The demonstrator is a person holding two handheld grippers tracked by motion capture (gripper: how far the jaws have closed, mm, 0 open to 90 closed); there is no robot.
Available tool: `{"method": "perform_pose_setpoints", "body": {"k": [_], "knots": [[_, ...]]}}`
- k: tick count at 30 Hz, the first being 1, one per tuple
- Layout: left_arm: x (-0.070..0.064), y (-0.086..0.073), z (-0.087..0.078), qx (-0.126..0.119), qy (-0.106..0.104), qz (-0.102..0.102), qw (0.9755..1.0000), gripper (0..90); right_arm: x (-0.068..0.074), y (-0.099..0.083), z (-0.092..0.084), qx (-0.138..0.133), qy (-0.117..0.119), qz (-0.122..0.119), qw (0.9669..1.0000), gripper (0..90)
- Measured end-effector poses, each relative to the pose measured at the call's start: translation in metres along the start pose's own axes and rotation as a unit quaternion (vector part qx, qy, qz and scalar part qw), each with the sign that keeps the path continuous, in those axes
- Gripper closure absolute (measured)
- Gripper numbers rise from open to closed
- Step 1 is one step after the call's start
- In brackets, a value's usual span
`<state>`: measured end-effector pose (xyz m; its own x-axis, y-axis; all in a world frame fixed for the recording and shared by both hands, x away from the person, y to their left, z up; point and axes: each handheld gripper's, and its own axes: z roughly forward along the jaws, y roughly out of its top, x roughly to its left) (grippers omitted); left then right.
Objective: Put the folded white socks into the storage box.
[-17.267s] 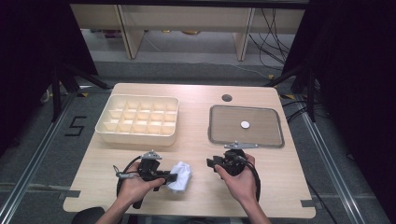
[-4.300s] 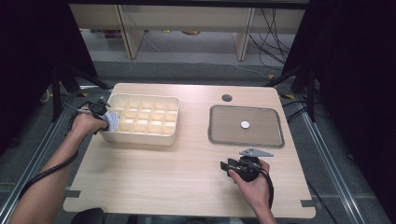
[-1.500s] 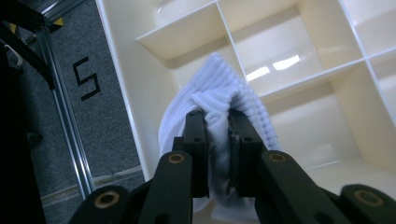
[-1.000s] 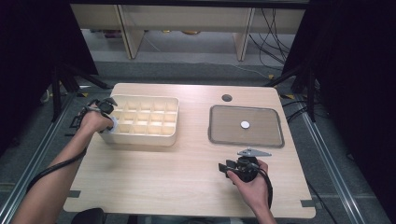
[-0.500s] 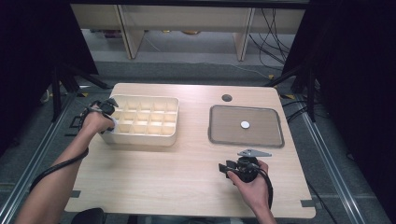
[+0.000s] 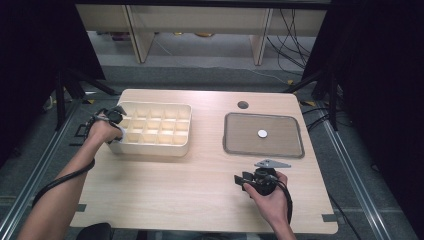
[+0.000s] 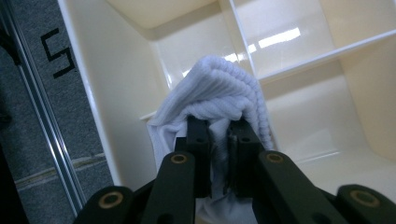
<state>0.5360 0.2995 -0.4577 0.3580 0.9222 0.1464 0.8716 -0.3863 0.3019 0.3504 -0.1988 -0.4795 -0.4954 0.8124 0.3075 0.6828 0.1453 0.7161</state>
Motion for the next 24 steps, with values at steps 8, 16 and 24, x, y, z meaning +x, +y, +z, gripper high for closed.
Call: {"method": "perform_pose_setpoints", "body": {"k": [8, 16, 24], "knots": [[0.006, -0.003, -0.007, -0.005, -0.019, -0.016, 0.9997, 79.7, 0.0, 0.002, -0.002, -0.001, -0.002, 0.005, 1.0, 57.3], [0.01, -0.008, -0.014, -0.026, -0.035, -0.041, 0.9982, 76.5, -0.001, 0.002, -0.002, -0.004, -0.005, 0.002, 1.0, 55.8], [0.012, -0.012, -0.029, -0.084, -0.061, -0.084, 0.9911, 57.9, -0.001, 0.002, -0.002, -0.005, -0.006, 0.0, 1.0, 55.3]]}}
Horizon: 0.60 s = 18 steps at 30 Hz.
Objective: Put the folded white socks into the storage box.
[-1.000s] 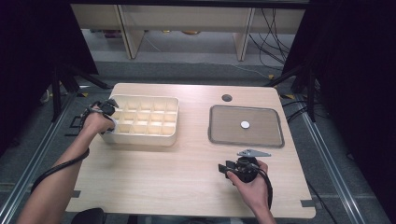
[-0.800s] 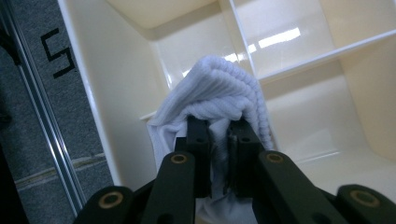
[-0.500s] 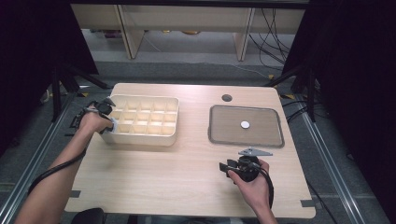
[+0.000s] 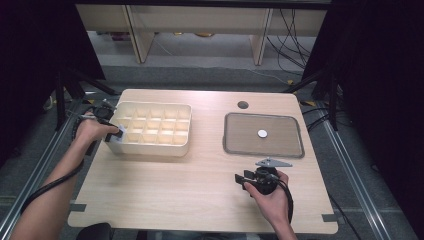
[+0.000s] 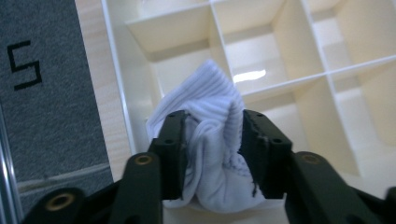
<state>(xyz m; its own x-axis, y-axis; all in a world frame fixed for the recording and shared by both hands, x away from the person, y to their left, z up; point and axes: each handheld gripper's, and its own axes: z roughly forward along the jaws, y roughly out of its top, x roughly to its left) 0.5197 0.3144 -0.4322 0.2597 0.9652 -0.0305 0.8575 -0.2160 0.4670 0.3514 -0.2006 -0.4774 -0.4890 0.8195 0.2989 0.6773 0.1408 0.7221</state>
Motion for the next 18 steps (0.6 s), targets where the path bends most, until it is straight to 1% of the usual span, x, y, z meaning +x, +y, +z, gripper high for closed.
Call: {"method": "perform_pose_setpoints", "body": {"k": [2, 3, 5, 6, 8, 9, 10, 11, 13, 14, 16, 18], "knots": [[0.0, 0.001, -0.006, -0.01, 0.001, -0.003, 0.9999, 56.3, 0.0, 0.0, 0.0, 0.002, 0.002, 0.002, 1.0, 55.3], [0.002, 0.003, -0.01, -0.007, 0.002, 0.008, 0.9999, 55.7, 0.0, 0.0, 0.0, 0.003, 0.002, 0.002, 1.0, 55.3], [0.002, 0.004, -0.015, -0.023, 0.003, 0.006, 0.9997, 55.1, 0.001, 0.0, 0.0, 0.004, 0.0, 0.003, 1.0, 55.3], [0.002, 0.005, -0.018, -0.022, 0.005, 0.006, 0.9997, 55.0, 0.001, 0.0, 0.0, 0.003, 0.0, 0.003, 1.0, 55.4], [0.002, 0.005, -0.022, -0.034, 0.005, 0.006, 0.9994, 54.7, 0.001, 0.0, 0.0, 0.003, 0.001, 0.003, 1.0, 55.4], [0.001, 0.006, -0.024, -0.035, 0.007, 0.006, 0.9993, 54.4, 0.001, 0.0, 0.0, 0.003, 0.001, 0.003, 1.0, 55.3], [0.0, 0.005, -0.026, -0.044, 0.003, 0.004, 0.999, 54.1, 0.001, 0.0, 0.0, 0.003, 0.001, 0.003, 1.0, 55.4], [0.0, 0.005, -0.028, -0.045, 0.005, 0.007, 0.999, 53.6, 0.001, 0.0, 0.0, 0.003, 0.001, 0.002, 1.0, 55.3], [-0.001, 0.004, -0.032, -0.061, 0.003, 0.008, 0.9981, 52.0, 0.001, 0.0, -0.001, 0.004, -0.001, 0.004, 1.0, 55.3], [-0.002, 0.002, -0.035, -0.066, 0.007, 0.012, 0.9977, 50.7, 0.0, 0.0, 0.0, 0.0, 0.001, 0.0, 1.0, 55.4], [-0.004, -0.001, -0.039, -0.083, 0.008, 0.017, 0.9963, 48.4, -0.001, 0.0, 0.0, -0.002, 0.004, 0.003, 1.0, 55.2], [-0.006, -0.007, -0.042, -0.109, 0.007, 0.019, 0.9939, 46.6, -0.002, 0.001, -0.002, -0.001, -0.003, 0.002, 1.0, 55.1]]}}
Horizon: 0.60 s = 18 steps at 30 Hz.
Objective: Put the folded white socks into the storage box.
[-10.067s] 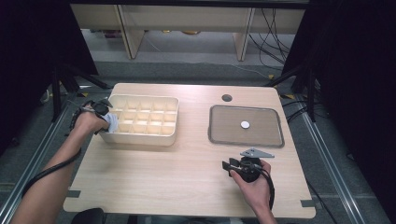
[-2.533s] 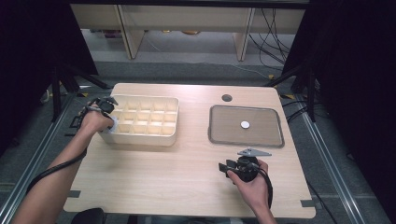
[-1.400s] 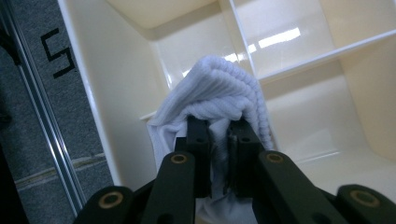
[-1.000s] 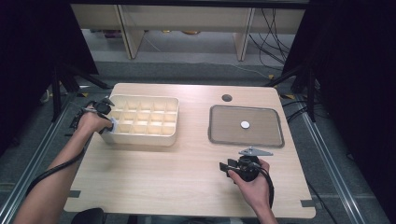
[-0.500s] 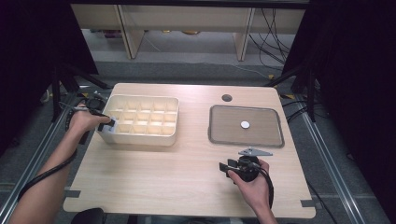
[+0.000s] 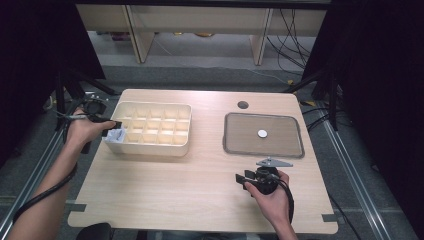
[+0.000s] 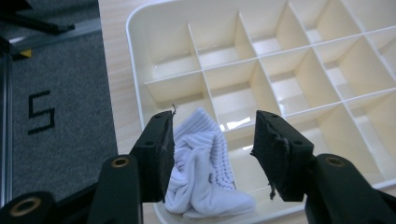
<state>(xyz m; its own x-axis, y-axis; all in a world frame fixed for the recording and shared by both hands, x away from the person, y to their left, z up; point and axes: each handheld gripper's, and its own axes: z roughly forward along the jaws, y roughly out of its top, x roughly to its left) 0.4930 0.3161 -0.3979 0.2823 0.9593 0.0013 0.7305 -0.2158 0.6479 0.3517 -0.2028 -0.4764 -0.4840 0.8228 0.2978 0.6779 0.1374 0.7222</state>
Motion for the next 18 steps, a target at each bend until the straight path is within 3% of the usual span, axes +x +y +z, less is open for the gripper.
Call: {"method": "perform_pose_setpoints", "body": {"k": [8, 13, 16, 18], "knots": [[-0.015, -0.031, -0.025, -0.056, -0.008, 0.013, 0.9983, 42.0, -0.003, 0.001, -0.002, -0.002, -0.006, -0.002, 1.0, 54.1], [-0.03, -0.054, -0.035, -0.089, -0.013, 0.02, 0.9957, 40.5, -0.004, 0.001, 0.0, -0.004, -0.006, 0.0, 1.0, 53.7], [-0.045, -0.068, -0.036, -0.116, -0.026, 0.006, 0.9929, 40.5, -0.004, 0.0, 0.0, -0.003, -0.003, 0.0, 1.0, 53.5], [-0.051, -0.075, -0.036, -0.118, -0.026, 0.011, 0.9926, 40.3, -0.005, 0.0, 0.001, -0.001, -0.009, -0.001, 1.0, 53.4]]}}
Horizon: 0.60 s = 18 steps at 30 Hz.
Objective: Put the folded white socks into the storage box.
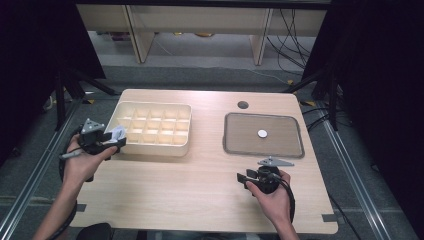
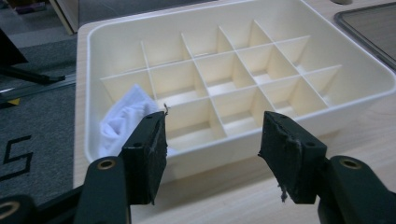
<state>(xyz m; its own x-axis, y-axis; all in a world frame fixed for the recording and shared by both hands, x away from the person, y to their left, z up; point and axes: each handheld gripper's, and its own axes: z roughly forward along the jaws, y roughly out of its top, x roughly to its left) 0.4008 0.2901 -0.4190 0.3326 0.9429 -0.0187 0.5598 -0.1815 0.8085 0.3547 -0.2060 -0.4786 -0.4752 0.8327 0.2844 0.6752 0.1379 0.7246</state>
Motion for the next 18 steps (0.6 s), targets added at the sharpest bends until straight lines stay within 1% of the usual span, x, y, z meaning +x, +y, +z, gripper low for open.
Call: {"method": "perform_pose_setpoints", "body": {"k": [2, 3, 4, 5, 6, 7, 8, 9, 10, 12, 14, 17, 18], "knots": [[-0.008, -0.008, 0.0, -0.007, 0.0, 0.001, 1.0, 40.3, 0.001, 0.0, 0.0, 0.005, -0.001, 0.005, 1.0, 53.3], [-0.011, -0.012, 0.001, -0.008, -0.005, 0.001, 1.0, 40.3, 0.001, -0.001, 0.001, 0.004, 0.003, 0.009, 0.9999, 53.3], [-0.015, -0.018, 0.002, -0.007, -0.009, -0.002, 0.9999, 40.2, 0.001, -0.001, 0.001, 0.004, 0.001, 0.009, 0.9999, 53.3], [-0.017, -0.022, 0.002, -0.001, -0.008, 0.004, 1.0, 40.2, 0.001, -0.001, 0.001, 0.004, 0.001, 0.009, 0.9999, 53.2], [-0.021, -0.027, 0.004, -0.007, -0.012, -0.001, 0.9999, 40.3, 0.001, -0.001, 0.001, 0.004, 0.001, 0.009, 1.0, 53.2], [-0.024, -0.032, 0.005, -0.005, -0.01, 0.002, 0.9999, 40.3, 0.001, -0.001, 0.001, 0.004, 0.001, 0.009, 1.0, 53.2], [-0.028, -0.038, 0.007, -0.009, -0.011, -0.003, 0.9999, 40.3, 0.0, -0.001, 0.001, 0.004, -0.001, 0.006, 1.0, 53.1], [-0.032, -0.043, 0.008, -0.012, -0.014, -0.007, 0.9998, 40.3, 0.0, -0.001, 0.001, 0.003, 0.005, 0.002, 1.0, 53.1], [-0.035, -0.048, 0.01, -0.016, -0.016, -0.009, 0.9997, 40.4, 0.0, -0.001, 0.001, 0.004, 0.006, 0.003, 1.0, 53.0], [-0.041, -0.059, 0.013, -0.02, -0.015, -0.015, 0.9996, 40.4, 0.0, -0.002, 0.002, 0.004, -0.001, 0.001, 1.0, 53.0], [-0.047, -0.069, 0.016, -0.025, -0.022, -0.023, 0.9992, 40.6, 0.0, -0.002, 0.002, 0.004, 0.006, 0.002, 1.0, 52.9], [-0.055, -0.083, 0.021, -0.027, -0.028, -0.038, 0.9985, 40.6, 0.0, -0.003, 0.003, 0.004, 0.007, 0.003, 1.0, 52.9], [-0.058, -0.088, 0.024, -0.028, -0.033, -0.04, 0.9983, 40.6, 0.0, -0.003, 0.003, 0.004, 0.007, 0.003, 1.0, 52.9]]}}
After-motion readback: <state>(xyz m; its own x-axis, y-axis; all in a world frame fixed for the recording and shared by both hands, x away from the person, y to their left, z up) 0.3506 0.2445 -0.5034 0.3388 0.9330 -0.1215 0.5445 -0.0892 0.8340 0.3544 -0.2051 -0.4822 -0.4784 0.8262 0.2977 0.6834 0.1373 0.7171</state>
